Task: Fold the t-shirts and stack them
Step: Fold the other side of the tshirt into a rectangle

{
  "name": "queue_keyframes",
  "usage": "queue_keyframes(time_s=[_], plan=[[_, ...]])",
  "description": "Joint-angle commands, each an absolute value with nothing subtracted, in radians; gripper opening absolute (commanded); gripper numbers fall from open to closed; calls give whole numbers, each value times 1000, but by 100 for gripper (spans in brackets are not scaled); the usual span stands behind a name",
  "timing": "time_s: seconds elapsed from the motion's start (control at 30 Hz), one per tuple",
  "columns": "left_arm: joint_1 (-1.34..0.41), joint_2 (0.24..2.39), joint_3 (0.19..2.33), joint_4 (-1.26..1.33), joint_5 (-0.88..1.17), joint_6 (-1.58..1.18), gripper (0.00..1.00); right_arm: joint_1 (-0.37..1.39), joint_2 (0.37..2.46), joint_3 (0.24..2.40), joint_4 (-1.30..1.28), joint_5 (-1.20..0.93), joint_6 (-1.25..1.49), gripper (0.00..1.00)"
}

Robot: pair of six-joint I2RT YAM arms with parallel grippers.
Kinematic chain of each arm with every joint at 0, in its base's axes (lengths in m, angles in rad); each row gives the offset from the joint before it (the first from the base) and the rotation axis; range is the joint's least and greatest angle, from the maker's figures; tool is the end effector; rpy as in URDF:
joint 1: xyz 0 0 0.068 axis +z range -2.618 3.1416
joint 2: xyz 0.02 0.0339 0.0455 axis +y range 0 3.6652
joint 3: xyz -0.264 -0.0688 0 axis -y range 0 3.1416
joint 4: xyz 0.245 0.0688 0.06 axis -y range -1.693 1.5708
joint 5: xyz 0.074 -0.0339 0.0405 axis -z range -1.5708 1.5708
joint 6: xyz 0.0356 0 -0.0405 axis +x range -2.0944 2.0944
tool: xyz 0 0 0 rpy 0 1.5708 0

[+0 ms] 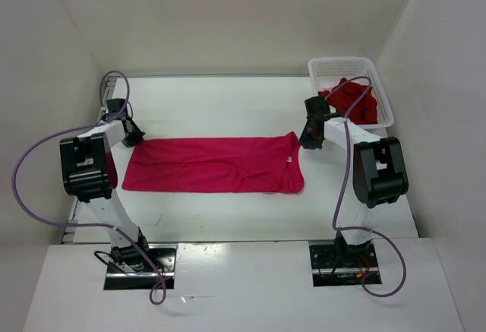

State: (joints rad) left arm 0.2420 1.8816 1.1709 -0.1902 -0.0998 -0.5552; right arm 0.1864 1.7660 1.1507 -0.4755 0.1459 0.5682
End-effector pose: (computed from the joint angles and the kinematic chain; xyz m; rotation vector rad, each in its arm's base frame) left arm 0.3812 0.0977 0.1647 -0.9963 2.2552 -0.0122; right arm 0.3511 0.0610 0.1832 0.5478 2.5855 0.0587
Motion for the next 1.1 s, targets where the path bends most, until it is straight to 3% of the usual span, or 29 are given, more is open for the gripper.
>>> queue_keyframes(time_s=[0.0, 0.03, 0.07, 0.13, 0.27, 0.33, 0.47, 0.6, 0.63, 0.7, 0.93, 1.07], plan=[[245, 1830, 1131, -203, -121, -563, 21, 179, 1769, 1132, -472, 150, 577, 1], [245, 1819, 1120, -202, -111, -572, 31, 179, 1769, 1141, -472, 150, 577, 1], [245, 1795, 1120, -193, -110, -572, 51, 179, 1769, 1141, -472, 141, 586, 5], [245, 1769, 1120, -193, -86, -583, 64, 179, 1738, 1161, -472, 127, 586, 11], [245, 1700, 1120, -193, -77, -603, 81, 179, 1668, 1193, -497, 74, 563, 17], [245, 1678, 1120, -202, -66, -603, 100, 189, 1635, 1193, -497, 11, 549, 19], [212, 1622, 1106, -202, -51, -603, 100, 306, 1644, 1193, -479, -93, 546, 15], [150, 1595, 1049, -184, 15, -614, 71, 386, 1715, 1172, -391, -149, 600, 7], [150, 1595, 1037, -184, 27, -624, 60, 387, 1730, 1158, -367, -164, 620, 5], [150, 1586, 991, -173, 38, -633, 52, 362, 1767, 1109, -322, -173, 658, 3], [173, 1627, 962, -173, 109, -650, 49, 316, 1832, 1078, -341, -63, 702, 0], [213, 1671, 953, -163, 170, -663, 54, 259, 1804, 1020, -350, -51, 713, 1]])
